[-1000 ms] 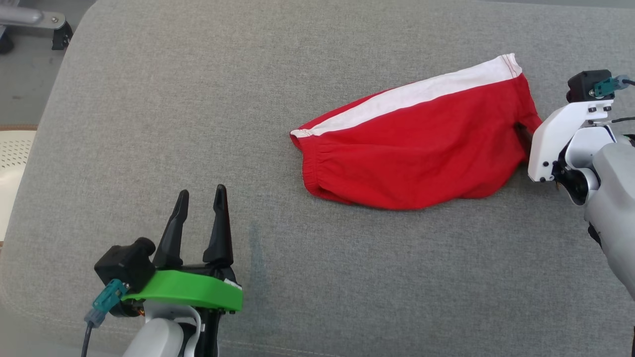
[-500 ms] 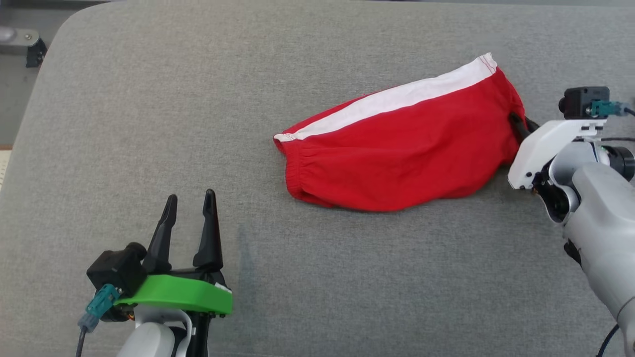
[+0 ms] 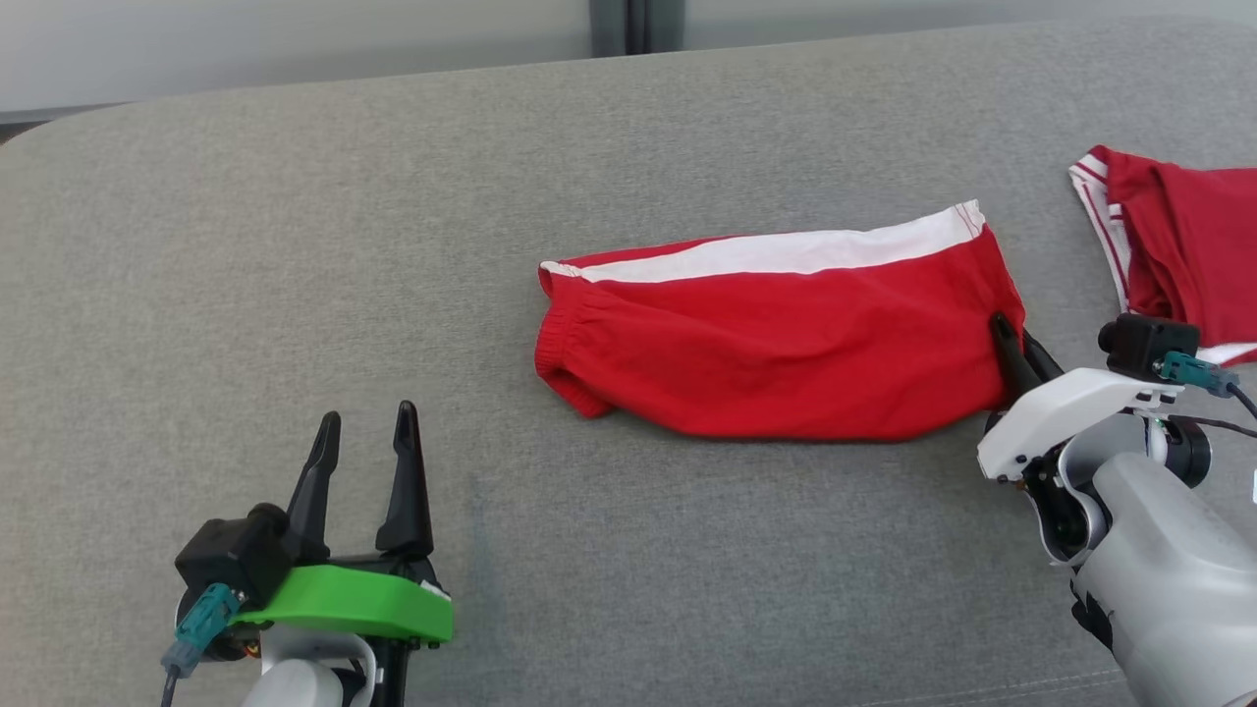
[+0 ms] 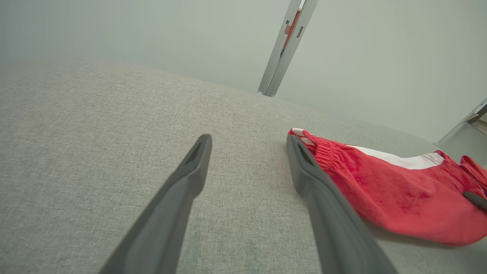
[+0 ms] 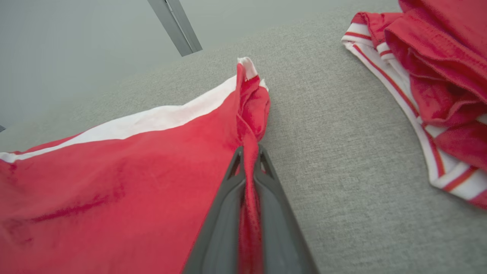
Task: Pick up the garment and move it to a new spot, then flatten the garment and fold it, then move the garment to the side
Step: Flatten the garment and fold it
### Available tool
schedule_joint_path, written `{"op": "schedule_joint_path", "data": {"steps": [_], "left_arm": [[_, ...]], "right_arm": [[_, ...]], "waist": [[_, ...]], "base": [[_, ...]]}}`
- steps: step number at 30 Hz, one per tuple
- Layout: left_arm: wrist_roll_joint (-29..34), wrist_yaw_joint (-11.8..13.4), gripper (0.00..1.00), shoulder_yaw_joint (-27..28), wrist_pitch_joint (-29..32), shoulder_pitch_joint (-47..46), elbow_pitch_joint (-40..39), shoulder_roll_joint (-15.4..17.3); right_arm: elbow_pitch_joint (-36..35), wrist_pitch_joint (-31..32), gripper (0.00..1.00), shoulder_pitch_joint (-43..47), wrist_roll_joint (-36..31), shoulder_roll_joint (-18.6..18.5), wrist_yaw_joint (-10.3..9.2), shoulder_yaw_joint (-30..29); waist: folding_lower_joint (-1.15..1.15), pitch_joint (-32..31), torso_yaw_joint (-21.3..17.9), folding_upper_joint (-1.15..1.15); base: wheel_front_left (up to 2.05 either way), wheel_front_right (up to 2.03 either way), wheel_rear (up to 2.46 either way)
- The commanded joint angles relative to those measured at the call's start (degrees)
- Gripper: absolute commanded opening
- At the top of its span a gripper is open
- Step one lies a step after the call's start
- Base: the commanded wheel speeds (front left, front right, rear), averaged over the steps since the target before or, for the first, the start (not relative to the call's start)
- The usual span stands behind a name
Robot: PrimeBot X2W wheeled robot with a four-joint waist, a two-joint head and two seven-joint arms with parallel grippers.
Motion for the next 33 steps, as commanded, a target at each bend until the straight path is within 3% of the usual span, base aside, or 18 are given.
{"op": "schedule_joint_path", "data": {"steps": [1, 10, 20, 27, 33], "left_arm": [[0.9, -0.2, 1.0, 0.3, -0.2, 0.4, 0.0, -0.2], [3.6, -0.6, 1.0, 1.3, -0.2, -1.0, 1.2, -1.1], [5.0, -2.1, 1.0, 2.9, -0.2, 0.2, 1.8, -4.6], [5.7, -3.7, 1.0, 4.3, -0.2, 0.6, 2.7, -6.4], [6.4, -4.6, 1.0, 5.4, -0.2, 1.0, 3.3, -7.3]], "right_arm": [[-0.8, -0.4, 0.0, 1.0, -0.6, 0.5, -0.07, -1.1], [-4.7, -0.4, 0.0, -1.3, -6.4, 3.2, -0.06, -2.5], [-12.9, 6.5, 0.0, -4.4, -10.9, 9.8, -0.06, 5.5], [-12.3, 9.7, 0.0, -4.0, -10.4, 12.1, -0.06, 9.4], [-10.1, 10.5, 0.0, -5.4, -10.7, 12.9, -0.05, 11.2]], "waist": [[0.0, -0.5, -2.4, 0.0], [0.0, -0.3, -0.7, 0.0], [0.0, -0.4, 5.4, 0.0], [0.0, -0.2, 9.3, 0.0], [0.0, -0.5, 10.1, 0.0]], "base": [[0.0, 0.0, 0.0], [0.0, 0.0, 0.0], [0.0, 0.0, 0.0], [0.0, 0.0, 0.0], [0.0, 0.0, 0.0]]}}
